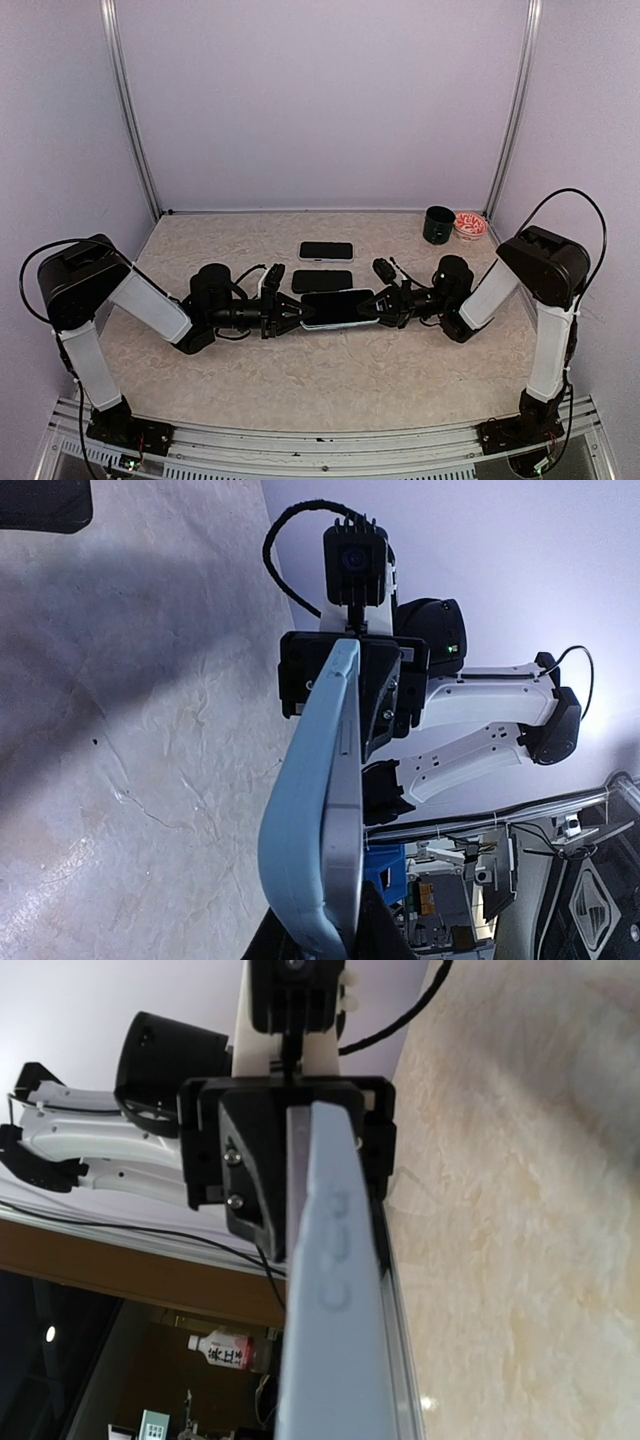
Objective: Put the phone into the phone case
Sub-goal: Press the phone with the phone case.
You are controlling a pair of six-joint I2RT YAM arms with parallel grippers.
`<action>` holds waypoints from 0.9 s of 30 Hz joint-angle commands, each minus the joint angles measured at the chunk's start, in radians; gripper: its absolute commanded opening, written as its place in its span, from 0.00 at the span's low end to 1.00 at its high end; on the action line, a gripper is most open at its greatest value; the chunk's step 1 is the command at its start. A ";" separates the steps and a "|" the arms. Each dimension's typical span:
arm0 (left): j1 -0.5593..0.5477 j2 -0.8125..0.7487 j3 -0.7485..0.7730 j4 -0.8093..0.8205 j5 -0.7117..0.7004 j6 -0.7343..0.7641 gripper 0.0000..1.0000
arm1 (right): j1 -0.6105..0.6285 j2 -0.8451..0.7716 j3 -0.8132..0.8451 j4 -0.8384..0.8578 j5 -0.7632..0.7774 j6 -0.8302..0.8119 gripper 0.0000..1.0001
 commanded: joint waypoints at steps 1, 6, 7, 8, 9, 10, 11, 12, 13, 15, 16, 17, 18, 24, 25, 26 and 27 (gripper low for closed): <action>-0.007 -0.022 0.016 -0.037 -0.005 0.054 0.00 | -0.007 0.013 0.012 0.047 -0.009 -0.003 0.14; -0.018 -0.058 0.069 -0.263 -0.044 0.188 0.00 | -0.005 0.007 0.015 0.102 -0.023 0.028 0.25; -0.021 -0.066 0.078 -0.298 -0.052 0.210 0.00 | -0.004 0.008 0.018 0.122 -0.029 0.041 0.28; -0.022 -0.072 0.083 -0.325 -0.057 0.228 0.00 | -0.003 0.010 0.019 0.143 -0.033 0.057 0.30; -0.024 -0.078 0.085 -0.340 -0.062 0.238 0.00 | -0.001 0.013 0.021 0.163 -0.036 0.070 0.31; -0.024 -0.080 0.084 -0.346 -0.064 0.243 0.00 | 0.002 0.017 0.024 0.182 -0.041 0.084 0.32; -0.025 -0.082 0.087 -0.356 -0.067 0.252 0.00 | 0.006 0.022 0.027 0.202 -0.042 0.097 0.32; -0.026 -0.083 0.092 -0.377 -0.070 0.260 0.00 | 0.009 0.027 0.029 0.219 -0.045 0.109 0.32; -0.028 -0.083 0.099 -0.397 -0.074 0.274 0.00 | 0.012 0.034 0.031 0.239 -0.045 0.123 0.31; -0.034 -0.084 0.110 -0.433 -0.083 0.301 0.00 | 0.014 0.048 0.034 0.283 -0.045 0.152 0.27; -0.036 -0.087 0.112 -0.439 -0.085 0.305 0.00 | 0.015 0.055 0.034 0.306 -0.045 0.173 0.24; -0.037 -0.089 0.113 -0.441 -0.085 0.307 0.00 | 0.015 0.062 0.035 0.323 -0.044 0.184 0.20; -0.036 -0.088 0.113 -0.442 -0.085 0.307 0.00 | 0.015 0.068 0.035 0.341 -0.044 0.197 0.19; -0.036 -0.093 0.113 -0.445 -0.084 0.307 0.01 | 0.015 0.083 0.030 0.385 -0.041 0.222 0.09; -0.034 -0.093 0.112 -0.445 -0.083 0.306 0.03 | 0.015 0.083 0.029 0.384 -0.040 0.221 0.08; -0.033 -0.093 0.109 -0.443 -0.083 0.303 0.05 | 0.015 0.081 0.027 0.384 -0.038 0.221 0.06; -0.031 -0.094 0.106 -0.437 -0.082 0.299 0.08 | 0.015 0.081 0.026 0.384 -0.037 0.220 0.05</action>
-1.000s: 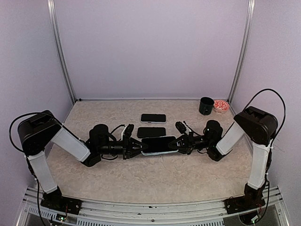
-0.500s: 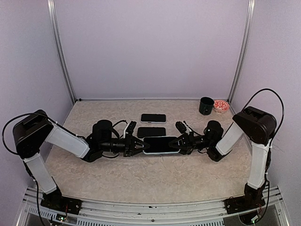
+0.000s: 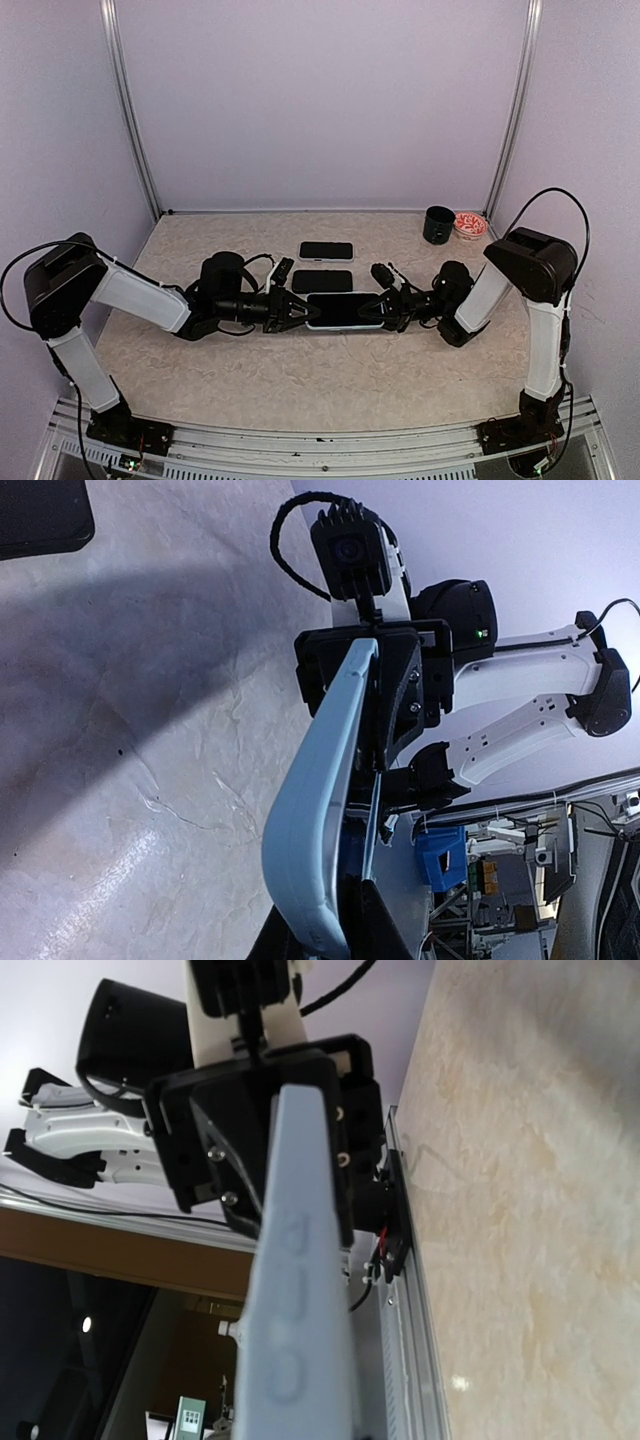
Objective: Put the phone into the phone case
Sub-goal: Press the phone with the phone case.
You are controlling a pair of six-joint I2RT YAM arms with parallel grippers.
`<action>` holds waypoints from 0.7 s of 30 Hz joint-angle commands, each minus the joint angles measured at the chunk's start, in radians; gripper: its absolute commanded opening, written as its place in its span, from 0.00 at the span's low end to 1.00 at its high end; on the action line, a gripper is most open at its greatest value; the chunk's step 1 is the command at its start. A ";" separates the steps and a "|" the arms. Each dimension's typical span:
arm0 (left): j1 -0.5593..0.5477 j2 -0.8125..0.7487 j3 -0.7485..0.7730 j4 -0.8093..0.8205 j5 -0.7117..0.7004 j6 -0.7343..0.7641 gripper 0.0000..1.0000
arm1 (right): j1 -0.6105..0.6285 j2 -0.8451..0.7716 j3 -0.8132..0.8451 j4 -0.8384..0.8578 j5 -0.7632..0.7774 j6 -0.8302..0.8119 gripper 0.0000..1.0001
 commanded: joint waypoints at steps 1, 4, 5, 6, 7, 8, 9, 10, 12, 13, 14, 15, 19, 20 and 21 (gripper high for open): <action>-0.001 -0.006 -0.003 -0.051 -0.038 0.050 0.11 | 0.014 -0.003 0.019 0.210 0.002 0.062 0.03; 0.015 -0.011 -0.033 0.015 -0.023 0.010 0.19 | 0.015 -0.006 0.015 0.210 0.001 0.059 0.00; 0.021 -0.012 -0.042 0.049 -0.013 -0.006 0.22 | 0.014 -0.006 0.013 0.210 0.001 0.058 0.00; 0.025 -0.011 -0.048 0.072 -0.007 -0.019 0.24 | 0.015 -0.006 0.013 0.210 0.000 0.058 0.00; 0.028 -0.010 -0.053 0.087 -0.001 -0.031 0.26 | 0.015 -0.007 0.012 0.210 -0.002 0.056 0.00; 0.030 -0.008 -0.055 0.096 0.004 -0.039 0.28 | 0.015 -0.008 0.011 0.210 -0.003 0.054 0.00; 0.031 -0.007 -0.056 0.102 0.007 -0.044 0.31 | 0.015 -0.009 0.010 0.210 -0.006 0.054 0.00; 0.031 -0.004 -0.058 0.111 0.007 -0.050 0.34 | 0.014 -0.012 0.010 0.210 -0.009 0.052 0.00; 0.036 0.004 -0.064 0.140 0.011 -0.070 0.38 | 0.015 -0.015 0.009 0.206 -0.015 0.047 0.00; 0.038 0.008 -0.069 0.167 0.015 -0.086 0.40 | 0.015 -0.018 0.008 0.204 -0.018 0.044 0.00; 0.041 0.012 -0.076 0.193 0.020 -0.103 0.42 | 0.014 -0.020 0.006 0.200 -0.020 0.040 0.00; 0.045 0.020 -0.081 0.222 0.024 -0.121 0.43 | 0.016 -0.022 0.004 0.193 -0.020 0.035 0.00; 0.049 0.046 -0.078 0.257 0.025 -0.146 0.46 | 0.015 -0.029 -0.003 0.168 -0.022 0.011 0.00; 0.049 0.053 -0.072 0.245 0.020 -0.142 0.47 | 0.017 -0.031 -0.004 0.168 -0.024 0.010 0.00; 0.049 0.056 -0.065 0.232 0.014 -0.137 0.47 | 0.018 -0.032 -0.004 0.167 -0.024 0.009 0.00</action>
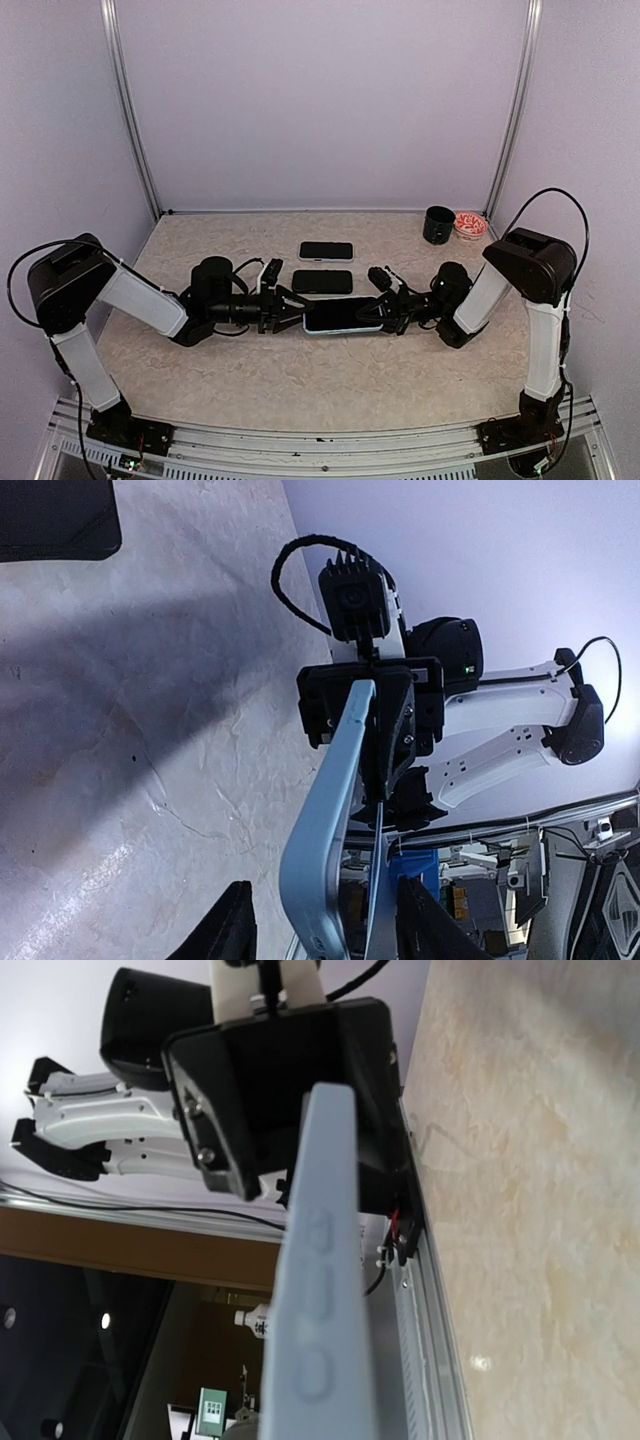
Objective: Put the phone into the phone case
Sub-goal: Press the phone with the phone case.
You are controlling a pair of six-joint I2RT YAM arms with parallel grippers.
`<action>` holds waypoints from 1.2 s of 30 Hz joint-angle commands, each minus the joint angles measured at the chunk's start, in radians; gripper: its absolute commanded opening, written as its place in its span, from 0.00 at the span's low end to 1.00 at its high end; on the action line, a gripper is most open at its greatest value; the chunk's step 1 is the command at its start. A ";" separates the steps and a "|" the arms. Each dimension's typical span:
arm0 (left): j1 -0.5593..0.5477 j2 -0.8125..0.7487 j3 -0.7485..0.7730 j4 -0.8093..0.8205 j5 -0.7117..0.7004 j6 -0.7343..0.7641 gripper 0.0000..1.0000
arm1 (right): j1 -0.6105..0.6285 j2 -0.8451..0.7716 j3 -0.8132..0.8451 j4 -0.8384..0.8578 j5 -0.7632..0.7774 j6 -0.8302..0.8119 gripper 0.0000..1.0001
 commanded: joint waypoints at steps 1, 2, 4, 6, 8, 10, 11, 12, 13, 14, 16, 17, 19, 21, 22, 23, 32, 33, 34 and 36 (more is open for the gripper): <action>0.006 0.033 0.010 0.030 -0.007 -0.013 0.48 | 0.010 -0.035 -0.003 0.165 -0.018 -0.032 0.00; 0.007 0.037 0.013 0.025 -0.011 -0.011 0.48 | 0.011 -0.037 -0.002 0.161 -0.020 -0.035 0.00; 0.010 0.045 0.018 0.022 -0.015 -0.010 0.48 | 0.015 -0.042 -0.001 0.132 -0.023 -0.052 0.00; 0.013 0.055 0.020 0.029 -0.017 -0.013 0.47 | 0.018 -0.049 0.000 0.097 -0.023 -0.076 0.00; 0.015 0.059 0.022 0.043 -0.017 -0.022 0.45 | 0.020 -0.055 0.001 0.063 -0.022 -0.101 0.00; 0.017 0.062 0.024 0.049 -0.014 -0.026 0.43 | 0.024 -0.062 0.002 0.022 -0.023 -0.129 0.00; 0.018 0.063 0.025 0.050 -0.014 -0.027 0.43 | 0.026 -0.066 0.004 0.002 -0.025 -0.144 0.00; 0.018 0.063 0.027 0.051 -0.012 -0.026 0.42 | 0.028 -0.070 0.004 -0.019 -0.025 -0.159 0.00; 0.019 0.064 0.029 0.051 -0.010 -0.026 0.42 | 0.028 -0.074 0.004 -0.040 -0.025 -0.180 0.00; 0.019 0.064 0.031 0.052 -0.007 -0.027 0.42 | 0.030 -0.078 0.004 -0.064 -0.025 -0.199 0.00; 0.021 0.066 0.033 0.054 -0.003 -0.028 0.42 | 0.034 -0.087 0.005 -0.125 -0.023 -0.241 0.00; 0.021 0.065 0.034 0.057 -0.002 -0.028 0.42 | 0.036 -0.093 0.007 -0.155 -0.020 -0.263 0.00; 0.020 0.066 0.036 0.060 0.004 -0.028 0.42 | 0.037 -0.104 0.010 -0.216 -0.015 -0.303 0.00; 0.019 0.067 0.040 0.060 0.006 -0.027 0.40 | 0.039 -0.115 0.013 -0.260 -0.012 -0.329 0.00; 0.020 0.066 0.041 0.058 0.005 -0.025 0.39 | 0.039 -0.120 0.015 -0.281 -0.011 -0.340 0.00; 0.019 0.066 0.043 0.057 0.006 -0.022 0.37 | 0.039 -0.125 0.019 -0.303 -0.010 -0.353 0.00; -0.005 0.031 0.081 -0.118 -0.031 0.100 0.08 | 0.039 -0.151 0.039 -0.431 0.022 -0.405 0.00; -0.007 0.021 0.087 -0.150 -0.040 0.118 0.06 | 0.039 -0.156 0.044 -0.459 0.027 -0.427 0.00; -0.009 0.009 0.091 -0.177 -0.051 0.135 0.03 | 0.039 -0.163 0.053 -0.499 0.034 -0.453 0.00; -0.012 -0.008 0.099 -0.230 -0.079 0.165 0.01 | 0.039 -0.186 0.070 -0.598 0.055 -0.516 0.00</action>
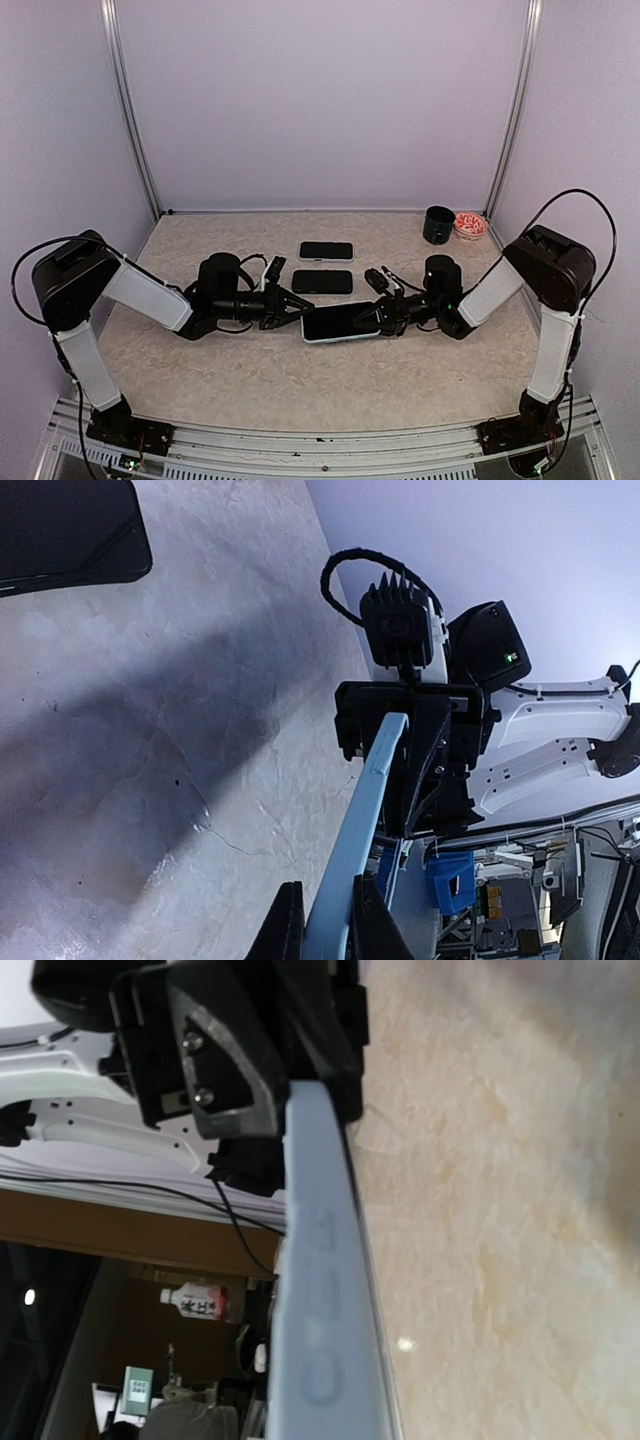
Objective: Put the phone into the phone case
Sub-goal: Press the phone with the phone case.
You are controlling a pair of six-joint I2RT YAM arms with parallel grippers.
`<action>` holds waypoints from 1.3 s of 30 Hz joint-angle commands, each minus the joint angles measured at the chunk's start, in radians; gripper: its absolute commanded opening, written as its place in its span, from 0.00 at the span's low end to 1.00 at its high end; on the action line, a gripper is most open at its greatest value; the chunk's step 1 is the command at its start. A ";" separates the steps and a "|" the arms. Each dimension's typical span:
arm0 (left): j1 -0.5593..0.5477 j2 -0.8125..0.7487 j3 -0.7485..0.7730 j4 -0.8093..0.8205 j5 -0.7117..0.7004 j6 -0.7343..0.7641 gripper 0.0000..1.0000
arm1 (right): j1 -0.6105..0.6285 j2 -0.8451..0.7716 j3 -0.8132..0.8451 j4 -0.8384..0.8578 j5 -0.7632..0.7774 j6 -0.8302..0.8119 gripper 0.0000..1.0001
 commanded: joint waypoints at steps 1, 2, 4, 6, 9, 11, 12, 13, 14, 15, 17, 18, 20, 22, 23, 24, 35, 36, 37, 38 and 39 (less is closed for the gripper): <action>-0.023 -0.056 0.048 -0.163 -0.079 0.097 0.01 | 0.013 -0.073 0.067 -0.198 0.060 -0.164 0.00; -0.024 -0.069 0.049 -0.183 -0.101 0.109 0.00 | 0.013 -0.083 0.078 -0.241 0.071 -0.191 0.00; -0.025 -0.087 0.052 -0.208 -0.129 0.126 0.04 | 0.012 -0.101 0.087 -0.298 0.076 -0.229 0.00; -0.023 -0.105 0.050 -0.223 -0.151 0.134 0.18 | 0.013 -0.113 0.088 -0.313 0.074 -0.239 0.00; -0.010 -0.135 0.038 -0.237 -0.185 0.140 0.32 | 0.012 -0.124 0.088 -0.332 0.079 -0.252 0.00; 0.000 -0.154 0.026 -0.238 -0.200 0.140 0.34 | 0.011 -0.126 0.084 -0.338 0.082 -0.257 0.00; 0.003 -0.168 0.019 -0.240 -0.211 0.141 0.35 | 0.011 -0.125 0.082 -0.338 0.084 -0.258 0.00; 0.007 -0.176 0.013 -0.244 -0.218 0.143 0.35 | 0.011 -0.123 0.079 -0.337 0.085 -0.259 0.00; 0.009 -0.183 0.011 -0.251 -0.221 0.146 0.36 | 0.011 -0.121 0.077 -0.334 0.085 -0.258 0.00; 0.011 -0.186 0.011 -0.256 -0.219 0.149 0.35 | 0.011 -0.120 0.075 -0.329 0.085 -0.255 0.00; 0.014 -0.185 0.005 -0.255 -0.209 0.151 0.36 | 0.011 -0.117 0.073 -0.315 0.084 -0.249 0.00; 0.014 -0.181 0.003 -0.250 -0.201 0.151 0.36 | 0.011 -0.115 0.072 -0.310 0.083 -0.248 0.00; 0.014 -0.168 -0.001 -0.239 -0.179 0.148 0.37 | 0.011 -0.115 0.070 -0.301 0.081 -0.244 0.00; 0.014 -0.154 -0.010 -0.223 -0.165 0.143 0.38 | 0.011 -0.118 0.070 -0.296 0.079 -0.242 0.00; 0.014 -0.147 -0.014 -0.216 -0.160 0.141 0.38 | 0.012 -0.120 0.070 -0.294 0.078 -0.243 0.00; 0.014 -0.140 -0.018 -0.211 -0.158 0.139 0.39 | 0.011 -0.123 0.069 -0.294 0.075 -0.245 0.00; -0.014 -0.086 0.015 -0.188 -0.105 0.141 0.41 | 0.011 -0.127 0.057 -0.267 0.072 -0.238 0.00; -0.019 -0.085 0.015 -0.187 -0.104 0.140 0.41 | 0.011 -0.129 0.055 -0.263 0.072 -0.236 0.00; -0.023 -0.083 0.014 -0.184 -0.102 0.140 0.41 | 0.010 -0.130 0.054 -0.262 0.075 -0.237 0.00; -0.028 -0.083 0.012 -0.180 -0.098 0.137 0.41 | 0.010 -0.132 0.054 -0.263 0.079 -0.239 0.00; -0.032 -0.083 0.007 -0.174 -0.093 0.134 0.41 | 0.008 -0.134 0.053 -0.263 0.082 -0.239 0.00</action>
